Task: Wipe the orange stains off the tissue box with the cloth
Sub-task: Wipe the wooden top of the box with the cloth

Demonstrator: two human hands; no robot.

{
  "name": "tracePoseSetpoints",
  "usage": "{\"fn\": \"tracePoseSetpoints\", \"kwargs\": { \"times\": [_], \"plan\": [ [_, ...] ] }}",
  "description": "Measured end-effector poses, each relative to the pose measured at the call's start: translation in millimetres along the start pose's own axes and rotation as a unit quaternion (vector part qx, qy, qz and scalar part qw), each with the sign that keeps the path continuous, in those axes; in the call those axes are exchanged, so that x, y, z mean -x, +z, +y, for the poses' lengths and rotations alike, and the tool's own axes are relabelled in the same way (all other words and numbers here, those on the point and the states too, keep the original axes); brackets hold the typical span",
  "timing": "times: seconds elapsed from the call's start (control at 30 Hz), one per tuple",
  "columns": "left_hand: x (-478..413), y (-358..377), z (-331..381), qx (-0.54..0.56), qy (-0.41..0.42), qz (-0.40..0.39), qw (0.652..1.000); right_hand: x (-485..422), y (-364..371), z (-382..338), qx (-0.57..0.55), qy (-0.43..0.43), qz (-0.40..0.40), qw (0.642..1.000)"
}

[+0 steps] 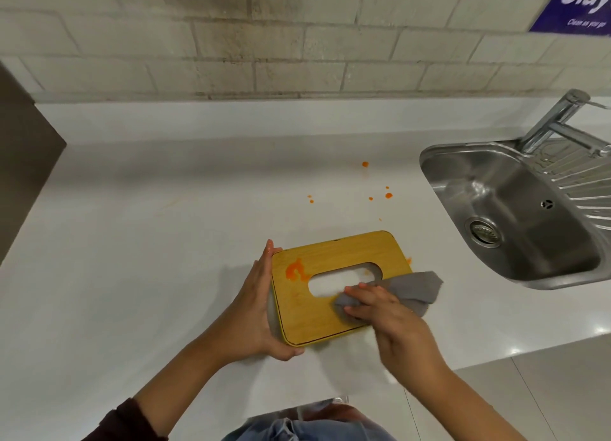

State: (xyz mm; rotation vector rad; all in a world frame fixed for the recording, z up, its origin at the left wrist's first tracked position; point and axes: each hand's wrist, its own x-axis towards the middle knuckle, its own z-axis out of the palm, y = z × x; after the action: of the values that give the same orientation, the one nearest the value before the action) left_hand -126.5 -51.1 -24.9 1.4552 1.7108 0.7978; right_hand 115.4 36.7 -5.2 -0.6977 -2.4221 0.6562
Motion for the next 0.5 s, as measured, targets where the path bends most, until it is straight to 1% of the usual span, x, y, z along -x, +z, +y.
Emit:
{"fn": "tracePoseSetpoints", "kwargs": {
  "times": [0.1,0.17,0.33,0.43,0.5],
  "plan": [
    [0.4,2.0,1.7,0.002,-0.005,-0.003,1.0,3.6,5.4,0.4,-0.017,0.07,0.05,0.996],
    [0.0,2.9,3.5,0.004,-0.005,-0.005,1.0,1.2,18.0,-10.5,-0.02,0.082,0.061,0.995],
    [1.3,0.9,6.0,0.03,0.002,-0.013,0.999,-18.1,50.8,-48.7,-0.068,0.015,-0.019,0.997],
    [2.7,-1.2,5.5,0.03,0.015,-0.024,0.999,-21.8,52.2,-52.3,-0.099,-0.01,-0.061,0.993],
    [3.3,-1.9,6.0,0.014,0.021,-0.018,1.0,-17.2,45.1,-47.9,-0.104,-0.024,-0.073,0.992]
  ]
}}
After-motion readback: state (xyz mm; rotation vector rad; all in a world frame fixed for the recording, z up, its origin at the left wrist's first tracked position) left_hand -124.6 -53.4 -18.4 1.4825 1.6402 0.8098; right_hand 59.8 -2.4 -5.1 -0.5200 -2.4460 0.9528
